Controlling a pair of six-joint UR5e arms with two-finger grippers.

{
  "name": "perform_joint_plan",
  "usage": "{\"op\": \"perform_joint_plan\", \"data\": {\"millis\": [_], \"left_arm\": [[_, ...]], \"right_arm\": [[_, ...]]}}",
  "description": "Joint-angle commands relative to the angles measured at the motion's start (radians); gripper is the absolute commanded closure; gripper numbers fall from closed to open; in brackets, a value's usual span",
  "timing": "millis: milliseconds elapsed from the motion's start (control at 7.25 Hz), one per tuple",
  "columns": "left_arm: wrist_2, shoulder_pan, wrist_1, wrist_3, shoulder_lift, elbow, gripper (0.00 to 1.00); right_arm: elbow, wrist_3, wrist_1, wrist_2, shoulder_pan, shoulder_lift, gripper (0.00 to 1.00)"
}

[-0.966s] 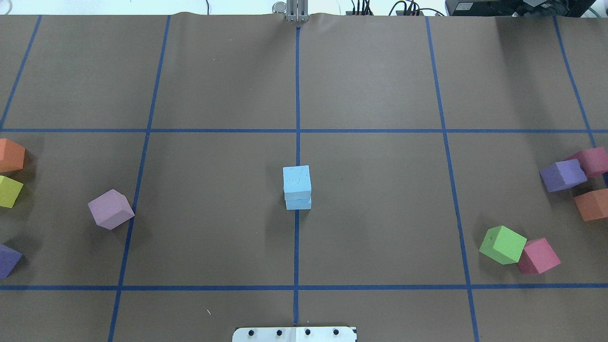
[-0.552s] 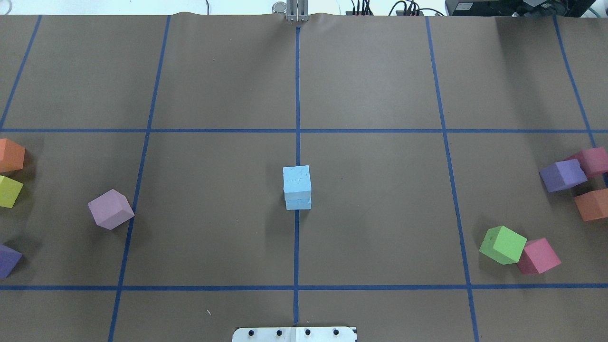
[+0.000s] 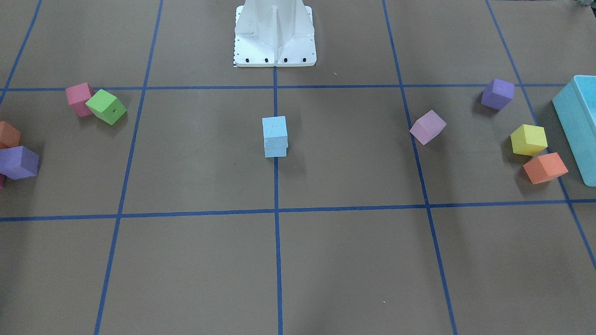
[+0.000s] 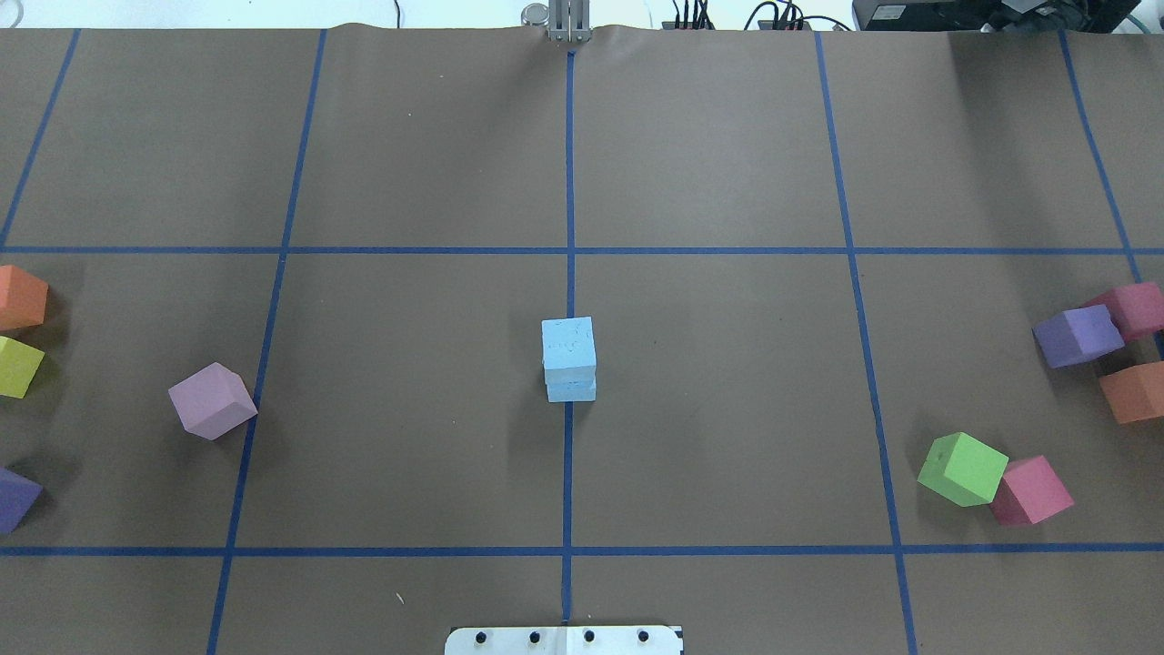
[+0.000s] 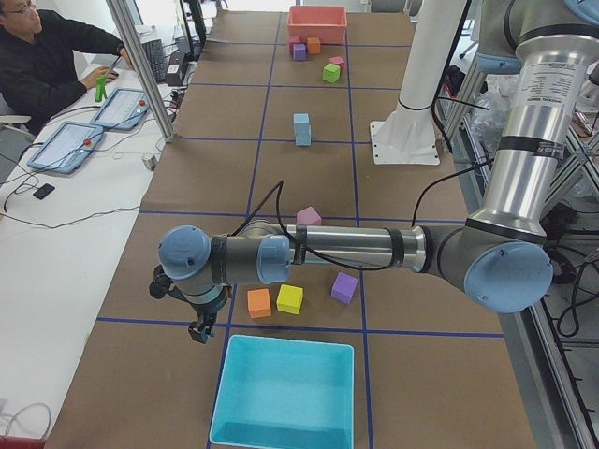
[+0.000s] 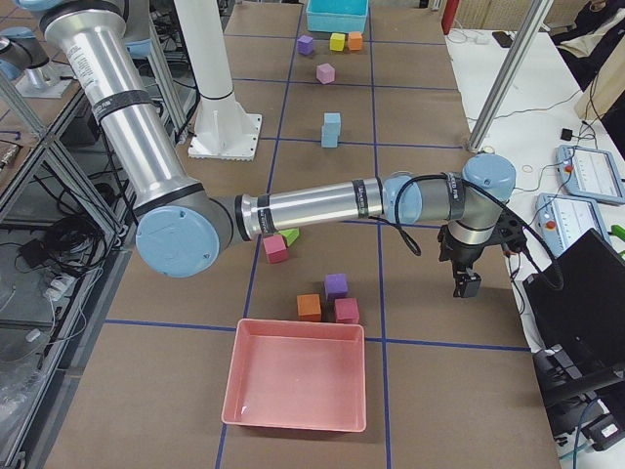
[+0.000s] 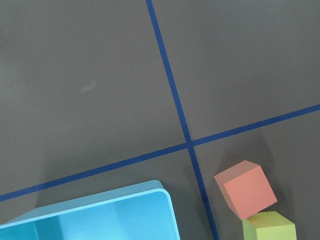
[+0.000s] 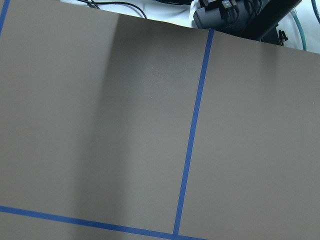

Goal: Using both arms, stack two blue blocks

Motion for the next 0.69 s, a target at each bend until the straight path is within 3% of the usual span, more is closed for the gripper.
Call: {"op": "perform_joint_plan", "data": {"millis": [0, 552], "left_arm": [[-0.001, 0.0, 0.0, 0.0, -0.001, 0.0, 0.02], [-0.001, 0.0, 0.0, 0.0, -0.001, -0.001, 0.02]], "right_arm": [[0.001, 0.0, -0.001, -0.001, 0.0, 0.0, 0.0], [0.012, 0.0, -0.007, -0.001, 0.0, 0.0, 0.0]]}}
